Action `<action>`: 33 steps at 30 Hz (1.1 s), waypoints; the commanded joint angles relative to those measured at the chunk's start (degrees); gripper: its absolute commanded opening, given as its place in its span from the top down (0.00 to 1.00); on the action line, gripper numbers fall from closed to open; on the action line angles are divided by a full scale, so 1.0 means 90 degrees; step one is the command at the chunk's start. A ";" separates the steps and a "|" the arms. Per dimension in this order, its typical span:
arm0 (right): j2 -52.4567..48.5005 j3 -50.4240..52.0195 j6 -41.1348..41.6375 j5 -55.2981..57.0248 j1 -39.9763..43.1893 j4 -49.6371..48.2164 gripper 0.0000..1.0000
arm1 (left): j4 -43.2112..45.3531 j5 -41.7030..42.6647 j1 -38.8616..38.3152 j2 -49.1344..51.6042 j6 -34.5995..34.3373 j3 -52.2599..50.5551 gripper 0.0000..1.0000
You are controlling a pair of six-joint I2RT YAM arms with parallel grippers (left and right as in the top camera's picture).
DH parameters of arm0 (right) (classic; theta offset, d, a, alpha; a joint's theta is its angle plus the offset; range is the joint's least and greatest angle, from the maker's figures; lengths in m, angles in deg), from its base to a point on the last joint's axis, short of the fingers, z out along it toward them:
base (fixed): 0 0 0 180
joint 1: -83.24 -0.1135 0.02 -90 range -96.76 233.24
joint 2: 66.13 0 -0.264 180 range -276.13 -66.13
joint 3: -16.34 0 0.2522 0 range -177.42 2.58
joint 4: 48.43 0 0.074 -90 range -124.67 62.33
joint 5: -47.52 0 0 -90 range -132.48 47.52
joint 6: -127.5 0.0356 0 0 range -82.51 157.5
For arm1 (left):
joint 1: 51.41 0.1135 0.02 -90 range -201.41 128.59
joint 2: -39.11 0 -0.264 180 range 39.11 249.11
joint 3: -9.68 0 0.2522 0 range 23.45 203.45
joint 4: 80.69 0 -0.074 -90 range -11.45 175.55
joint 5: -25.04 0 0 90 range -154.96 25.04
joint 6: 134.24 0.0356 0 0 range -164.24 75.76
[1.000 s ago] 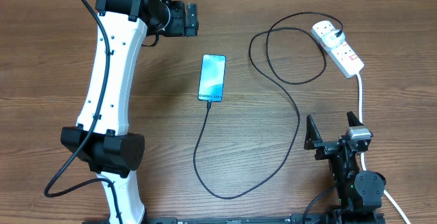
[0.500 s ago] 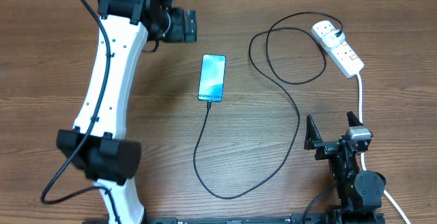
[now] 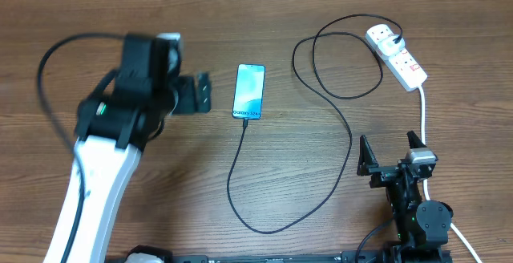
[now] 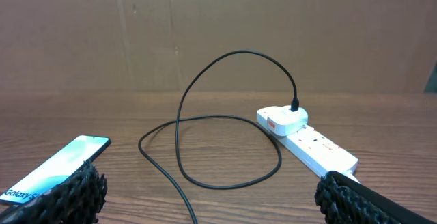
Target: Plug charger to phone and switch on socket
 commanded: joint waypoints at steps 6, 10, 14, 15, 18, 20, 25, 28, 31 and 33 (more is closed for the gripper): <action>0.0075 0.0066 0.0041 0.0061 0.0012 -0.0036 0.00 | 0.0648 0.0270 0.1071 -0.1962 0.0029 -0.2186 0.00; 0.0075 0.0066 0.0041 0.0061 0.0012 -0.0034 0.00 | 0.1661 0.1214 0.1401 -0.2735 0.0619 -0.3252 0.00; 0.0075 0.0066 0.0039 0.0061 0.0012 -0.0034 0.00 | 0.2560 0.1928 0.1566 -0.3534 0.0826 -0.4078 0.00; 0.0075 0.0066 0.0039 0.0061 0.0012 -0.0034 0.00 | 0.2611 0.1960 0.1566 -0.3662 0.0823 -0.4187 0.00; 0.0075 0.0066 0.0039 0.0061 0.0012 -0.0036 0.00 | 0.2606 0.1982 0.1559 -0.3808 0.0821 -0.4328 0.00; 0.0075 0.0066 0.0039 0.0061 0.0012 -0.0034 0.00 | 0.2606 0.2008 0.1559 -0.3791 0.0821 -0.4347 0.00; 0.0075 0.0066 0.0041 0.0061 0.0012 -0.0034 0.00 | 0.2606 0.2033 0.1559 -0.3801 0.0818 -0.4371 0.00; 0.0075 0.0066 0.0041 0.0061 0.0012 -0.0034 0.00 | 0.2611 0.2093 0.1559 -0.3869 0.0821 -0.4427 0.00; 0.0075 0.0066 0.0041 0.0061 0.0012 -0.0036 0.00 | 0.2608 0.2091 0.1559 -0.4048 0.0821 -0.4515 0.00; 0.0075 0.0066 0.0041 0.0058 0.0012 -0.0034 0.00 | 0.2613 0.2086 0.1559 -0.4277 0.0823 -0.4636 0.00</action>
